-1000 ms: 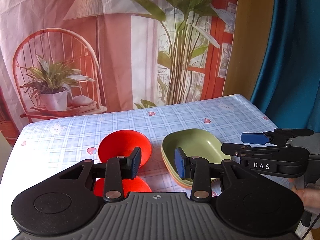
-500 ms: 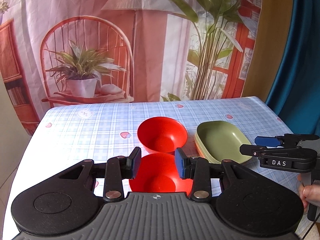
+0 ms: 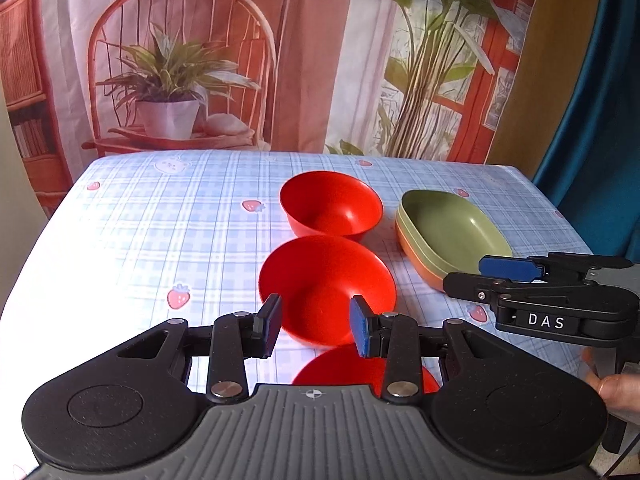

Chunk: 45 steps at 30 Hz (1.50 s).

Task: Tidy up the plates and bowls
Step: 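Move both grippers toward the rim of the nearest red bowl, then close both grippers on the rim of the red bowl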

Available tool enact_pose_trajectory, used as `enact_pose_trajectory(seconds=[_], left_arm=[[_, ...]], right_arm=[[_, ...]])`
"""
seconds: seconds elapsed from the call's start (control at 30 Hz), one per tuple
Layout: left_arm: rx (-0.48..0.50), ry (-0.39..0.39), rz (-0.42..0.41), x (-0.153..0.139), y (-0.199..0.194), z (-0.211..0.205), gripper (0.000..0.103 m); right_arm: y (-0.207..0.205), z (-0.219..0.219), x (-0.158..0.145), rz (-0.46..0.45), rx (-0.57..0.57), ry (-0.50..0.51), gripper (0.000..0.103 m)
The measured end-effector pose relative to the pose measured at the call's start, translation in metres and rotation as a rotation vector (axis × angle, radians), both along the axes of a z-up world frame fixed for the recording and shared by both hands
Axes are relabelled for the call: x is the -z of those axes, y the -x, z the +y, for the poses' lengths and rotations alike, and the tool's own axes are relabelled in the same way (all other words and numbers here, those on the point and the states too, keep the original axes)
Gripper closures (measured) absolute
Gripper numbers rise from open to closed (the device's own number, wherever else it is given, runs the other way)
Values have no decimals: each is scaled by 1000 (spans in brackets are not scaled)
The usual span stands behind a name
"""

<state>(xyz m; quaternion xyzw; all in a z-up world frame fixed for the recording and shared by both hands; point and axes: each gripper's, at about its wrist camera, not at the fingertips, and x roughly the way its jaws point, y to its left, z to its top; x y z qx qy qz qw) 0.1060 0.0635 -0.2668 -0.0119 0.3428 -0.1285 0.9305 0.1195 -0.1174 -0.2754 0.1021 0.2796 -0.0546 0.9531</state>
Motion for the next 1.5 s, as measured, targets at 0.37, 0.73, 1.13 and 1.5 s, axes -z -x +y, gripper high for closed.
enact_pose_trajectory(seconds=[0.37, 0.73, 1.13, 1.5], left_arm=[[-24, 27, 45, 18, 21, 10, 64], [-52, 50, 42, 20, 30, 10, 64], [-137, 72, 16, 23, 41, 16, 64], [-156, 101, 27, 25, 48, 20, 64]], right_arm=[[10, 34, 14, -1, -51, -32, 55], [18, 50, 21, 5, -86, -22, 55], [20, 55, 25, 12, -100, -12, 55], [22, 59, 25, 7, -120, -8, 55]])
